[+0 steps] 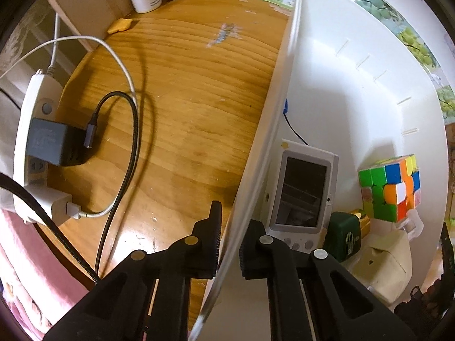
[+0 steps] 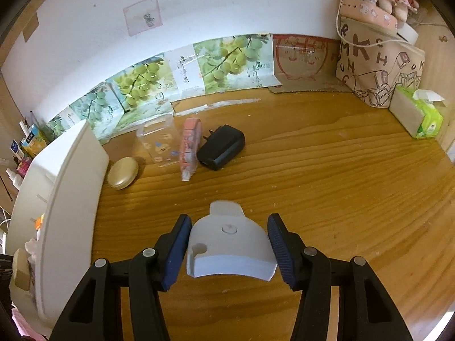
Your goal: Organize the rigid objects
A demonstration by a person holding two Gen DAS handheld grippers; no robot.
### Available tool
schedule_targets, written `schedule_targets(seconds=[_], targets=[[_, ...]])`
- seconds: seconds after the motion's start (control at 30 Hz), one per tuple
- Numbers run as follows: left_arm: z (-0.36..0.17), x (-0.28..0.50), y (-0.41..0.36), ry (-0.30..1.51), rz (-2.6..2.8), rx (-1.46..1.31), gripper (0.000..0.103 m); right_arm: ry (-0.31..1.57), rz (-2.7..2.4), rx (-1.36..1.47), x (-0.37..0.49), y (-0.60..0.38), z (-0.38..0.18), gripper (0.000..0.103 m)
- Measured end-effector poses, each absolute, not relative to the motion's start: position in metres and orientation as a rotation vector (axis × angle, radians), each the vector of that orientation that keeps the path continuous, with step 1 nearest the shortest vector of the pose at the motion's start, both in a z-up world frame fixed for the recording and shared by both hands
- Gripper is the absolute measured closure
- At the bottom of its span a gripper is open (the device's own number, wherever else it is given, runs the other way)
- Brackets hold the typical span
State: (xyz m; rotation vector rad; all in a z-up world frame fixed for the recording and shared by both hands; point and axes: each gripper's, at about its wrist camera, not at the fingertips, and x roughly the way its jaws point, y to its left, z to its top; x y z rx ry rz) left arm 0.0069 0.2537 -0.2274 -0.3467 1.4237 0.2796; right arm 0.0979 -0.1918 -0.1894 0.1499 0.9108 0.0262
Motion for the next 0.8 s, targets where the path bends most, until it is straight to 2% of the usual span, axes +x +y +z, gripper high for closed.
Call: schedule_targets(seconds=[0.03, 0.5, 0.57, 0.63, 0.7, 0.8], targets=[[-0.227, 0.008, 0.254, 1.423, 0.271, -0.343, 0.093, 0.906, 0.034, 0.153, 0.096, -0.19, -0.187, 0.077], [-0.227, 0.027, 0.255, 1.419, 0.206, -0.272, 0.093, 0.922, 0.012, 0.138, 0.073, -0.171, -0.177, 0.075], [-0.229, 0.031, 0.252, 1.418, 0.209, -0.263, 0.093, 0.933, 0.0, 0.144, 0.073, -0.174, -0.178, 0.069], [-0.229, 0.034, 0.249, 1.418, 0.212, -0.251, 0.093, 0.941, -0.009, 0.154, 0.071, -0.177, -0.18, 0.053], [-0.224, 0.029, 0.242, 1.418, 0.214, -0.24, 0.093, 0.947, -0.02, 0.17, 0.07, -0.18, -0.181, 0.046], [-0.225, 0.03, 0.238, 1.424, 0.22, -0.23, 0.093, 0.969, -0.043, 0.177, 0.071, -0.184, -0.187, 0.042]])
